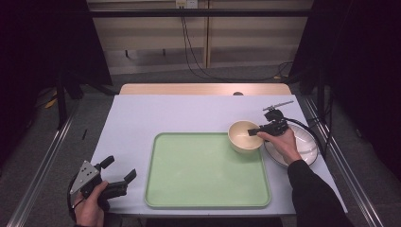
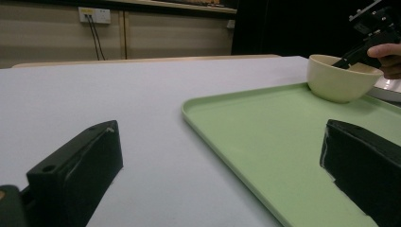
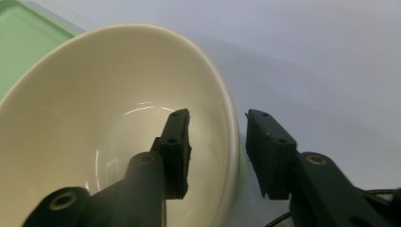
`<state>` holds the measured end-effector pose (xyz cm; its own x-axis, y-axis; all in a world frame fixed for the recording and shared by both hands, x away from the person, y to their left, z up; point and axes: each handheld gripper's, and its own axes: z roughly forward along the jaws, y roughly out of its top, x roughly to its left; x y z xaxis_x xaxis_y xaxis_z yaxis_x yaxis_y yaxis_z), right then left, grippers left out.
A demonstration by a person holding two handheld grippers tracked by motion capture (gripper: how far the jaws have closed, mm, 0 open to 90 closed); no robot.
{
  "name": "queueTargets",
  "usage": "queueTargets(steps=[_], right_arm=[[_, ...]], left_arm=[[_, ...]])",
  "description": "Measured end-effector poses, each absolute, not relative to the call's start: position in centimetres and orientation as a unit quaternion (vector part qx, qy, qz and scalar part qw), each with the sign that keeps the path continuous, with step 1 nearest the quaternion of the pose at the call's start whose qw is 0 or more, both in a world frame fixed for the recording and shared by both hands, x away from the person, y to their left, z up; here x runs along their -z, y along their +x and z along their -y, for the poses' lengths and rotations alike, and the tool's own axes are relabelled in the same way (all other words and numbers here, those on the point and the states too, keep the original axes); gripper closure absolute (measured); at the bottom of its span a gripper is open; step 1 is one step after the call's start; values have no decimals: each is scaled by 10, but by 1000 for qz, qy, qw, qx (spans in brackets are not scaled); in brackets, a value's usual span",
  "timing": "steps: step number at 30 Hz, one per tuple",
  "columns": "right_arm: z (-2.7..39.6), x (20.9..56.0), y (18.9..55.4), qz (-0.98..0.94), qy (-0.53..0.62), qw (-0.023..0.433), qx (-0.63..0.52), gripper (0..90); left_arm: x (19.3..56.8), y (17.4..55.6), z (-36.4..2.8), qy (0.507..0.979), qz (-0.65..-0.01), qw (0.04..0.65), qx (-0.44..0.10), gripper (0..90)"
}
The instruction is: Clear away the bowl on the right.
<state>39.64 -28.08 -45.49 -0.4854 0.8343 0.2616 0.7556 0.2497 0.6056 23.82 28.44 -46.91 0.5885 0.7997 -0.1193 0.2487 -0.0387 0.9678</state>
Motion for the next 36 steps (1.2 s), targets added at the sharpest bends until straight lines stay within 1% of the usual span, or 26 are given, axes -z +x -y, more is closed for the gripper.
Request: queueTargets(steps=[2, 4, 5, 8, 14, 15, 17, 24, 27, 28, 29, 30, 32, 36], right_arm=[[281, 455, 396, -788, 499, 62, -356, 553], [281, 454, 396, -785, 495, 70, -366, 490], [281, 454, 396, -785, 492, 74, -369, 480], [281, 453, 396, -780, 492, 72, -379, 391], [281, 453, 396, -774, 494, 85, -387, 220], [281, 453, 396, -772, 495, 87, -389, 181], [281, 452, 395, -771, 499, 90, -386, 61], [286, 444, 389, -764, 483, 101, -415, 39], [288, 442, 387, -763, 485, 109, -412, 48], [289, 441, 385, -762, 484, 121, -413, 38], [288, 440, 380, -759, 486, 155, -405, 30], [288, 440, 380, -759, 486, 155, -405, 30], [290, 439, 374, -756, 491, 182, -393, 30], [292, 435, 368, -749, 490, 189, -404, 30]], left_arm=[[469, 238, -284, 680, -385, 576, -239, 1], [469, 238, -284, 680, -385, 576, -239, 1], [469, 238, -284, 680, -385, 577, -239, 1], [469, 238, -284, 680, -385, 577, -238, 1], [469, 238, -284, 680, -385, 577, -238, 1], [469, 238, -284, 679, -385, 577, -238, 1], [469, 238, -284, 680, -385, 577, -238, 1], [469, 238, -284, 681, -384, 577, -237, 1], [469, 239, -284, 681, -384, 577, -237, 1], [469, 239, -284, 681, -384, 577, -237, 1], [469, 239, -284, 680, -384, 578, -237, 1], [469, 239, -284, 680, -384, 578, -237, 1], [469, 239, -283, 678, -385, 579, -236, 1], [469, 239, -284, 681, -384, 576, -239, 1]])
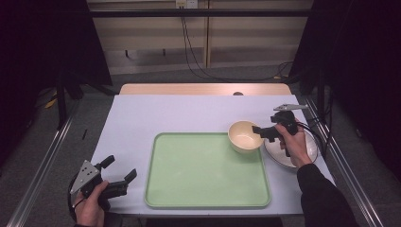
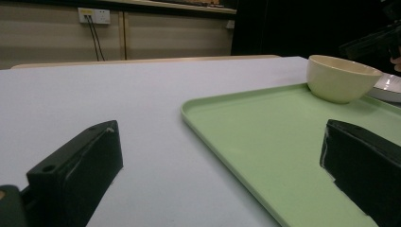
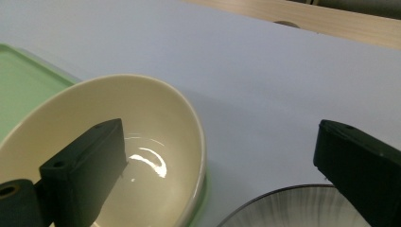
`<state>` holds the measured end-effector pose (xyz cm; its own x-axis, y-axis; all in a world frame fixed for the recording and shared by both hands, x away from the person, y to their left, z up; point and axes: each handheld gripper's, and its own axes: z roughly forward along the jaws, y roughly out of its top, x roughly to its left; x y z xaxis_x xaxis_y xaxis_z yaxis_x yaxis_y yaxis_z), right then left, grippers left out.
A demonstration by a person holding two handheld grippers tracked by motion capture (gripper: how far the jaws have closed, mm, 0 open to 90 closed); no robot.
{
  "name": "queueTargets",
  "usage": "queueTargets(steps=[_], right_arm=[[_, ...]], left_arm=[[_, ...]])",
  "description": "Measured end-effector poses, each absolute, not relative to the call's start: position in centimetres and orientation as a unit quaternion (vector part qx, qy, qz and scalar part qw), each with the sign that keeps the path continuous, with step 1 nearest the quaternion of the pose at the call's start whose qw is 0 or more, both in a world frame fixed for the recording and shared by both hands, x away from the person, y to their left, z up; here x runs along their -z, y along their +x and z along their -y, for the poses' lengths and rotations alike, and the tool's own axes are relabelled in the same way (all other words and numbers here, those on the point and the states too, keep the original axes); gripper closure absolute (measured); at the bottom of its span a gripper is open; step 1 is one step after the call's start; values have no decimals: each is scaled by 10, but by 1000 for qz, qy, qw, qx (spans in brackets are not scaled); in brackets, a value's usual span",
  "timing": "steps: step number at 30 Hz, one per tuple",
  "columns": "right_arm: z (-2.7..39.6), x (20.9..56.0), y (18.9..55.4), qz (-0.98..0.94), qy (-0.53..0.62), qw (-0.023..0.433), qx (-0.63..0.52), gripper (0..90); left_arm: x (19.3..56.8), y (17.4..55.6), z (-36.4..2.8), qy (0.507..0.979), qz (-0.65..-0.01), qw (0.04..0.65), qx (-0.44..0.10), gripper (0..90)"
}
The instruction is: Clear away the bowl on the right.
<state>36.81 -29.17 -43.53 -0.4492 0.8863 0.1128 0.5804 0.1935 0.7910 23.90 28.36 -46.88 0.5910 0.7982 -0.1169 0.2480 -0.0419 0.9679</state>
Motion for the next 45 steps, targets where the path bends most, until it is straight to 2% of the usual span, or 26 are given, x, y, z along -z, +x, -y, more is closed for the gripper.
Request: queueTargets(steps=[5, 9, 19, 27, 45], right_arm=[[297, 430, 361, -742, 489, 186, -419, 35], [300, 427, 352, -735, 487, 215, -419, 32], [306, 421, 333, -727, 485, 234, -425, 32], [313, 418, 320, -724, 487, 221, -437, 40], [330, 423, 278, -713, 486, 240, -444, 37]], left_arm=[[469, 239, -283, 679, -385, 579, -236, 0], [469, 240, -283, 680, -384, 579, -234, 1], [469, 240, -283, 679, -386, 578, -236, 1], [469, 239, -282, 675, -388, 582, -234, 1], [469, 238, -284, 679, -385, 579, -236, 1]])
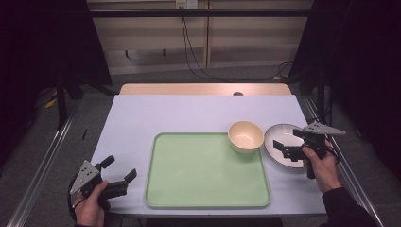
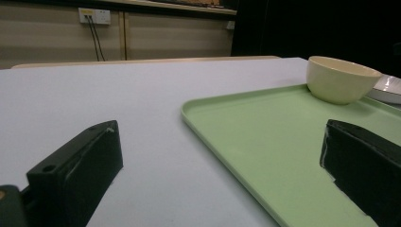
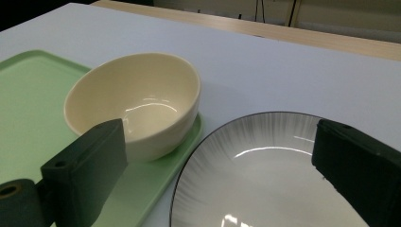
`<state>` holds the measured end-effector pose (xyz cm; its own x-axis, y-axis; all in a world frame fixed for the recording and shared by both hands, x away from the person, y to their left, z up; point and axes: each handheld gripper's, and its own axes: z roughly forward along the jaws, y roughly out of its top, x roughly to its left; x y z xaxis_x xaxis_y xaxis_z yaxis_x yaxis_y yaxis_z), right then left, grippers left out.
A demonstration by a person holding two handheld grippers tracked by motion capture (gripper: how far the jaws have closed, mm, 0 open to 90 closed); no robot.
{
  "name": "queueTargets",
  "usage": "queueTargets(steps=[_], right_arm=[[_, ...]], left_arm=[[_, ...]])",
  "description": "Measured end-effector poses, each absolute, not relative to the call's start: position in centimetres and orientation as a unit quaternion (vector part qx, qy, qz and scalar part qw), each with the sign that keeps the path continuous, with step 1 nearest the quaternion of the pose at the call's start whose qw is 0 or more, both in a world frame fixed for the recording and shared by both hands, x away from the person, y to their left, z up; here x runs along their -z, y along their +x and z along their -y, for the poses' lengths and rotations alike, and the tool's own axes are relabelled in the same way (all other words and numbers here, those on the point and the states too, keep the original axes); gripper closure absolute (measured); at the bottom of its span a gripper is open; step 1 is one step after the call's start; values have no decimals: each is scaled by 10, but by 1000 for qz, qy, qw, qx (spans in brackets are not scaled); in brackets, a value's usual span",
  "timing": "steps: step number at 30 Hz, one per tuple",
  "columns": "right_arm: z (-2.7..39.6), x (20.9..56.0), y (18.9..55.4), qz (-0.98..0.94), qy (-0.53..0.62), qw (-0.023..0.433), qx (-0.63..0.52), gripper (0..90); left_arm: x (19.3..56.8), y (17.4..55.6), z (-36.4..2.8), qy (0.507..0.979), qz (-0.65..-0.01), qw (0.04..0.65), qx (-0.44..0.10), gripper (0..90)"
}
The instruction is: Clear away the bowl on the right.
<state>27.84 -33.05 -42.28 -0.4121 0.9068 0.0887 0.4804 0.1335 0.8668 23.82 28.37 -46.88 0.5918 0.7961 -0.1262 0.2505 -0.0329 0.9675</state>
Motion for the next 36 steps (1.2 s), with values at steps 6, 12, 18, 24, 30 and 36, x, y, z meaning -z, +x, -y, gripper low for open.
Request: queueTargets(steps=[6, 12, 18, 24, 30, 36], right_arm=[[334, 423, 264, -711, 485, 245, -447, 36], [338, 426, 251, -707, 486, 248, -450, 39], [341, 433, 239, -708, 488, 249, -447, 36], [346, 435, 226, -698, 494, 258, -450, 38], [351, 439, 211, -690, 499, 263, -454, 38], [351, 444, 204, -688, 507, 247, -456, 35]], left_arm=[[468, 238, -283, 679, -386, 577, -239, 1], [469, 237, -285, 679, -385, 580, -235, 0], [468, 235, -285, 677, -387, 579, -238, 1], [468, 235, -285, 675, -388, 580, -240, 1], [469, 235, -285, 674, -389, 581, -239, 1], [469, 236, -284, 670, -391, 585, -236, 1]])
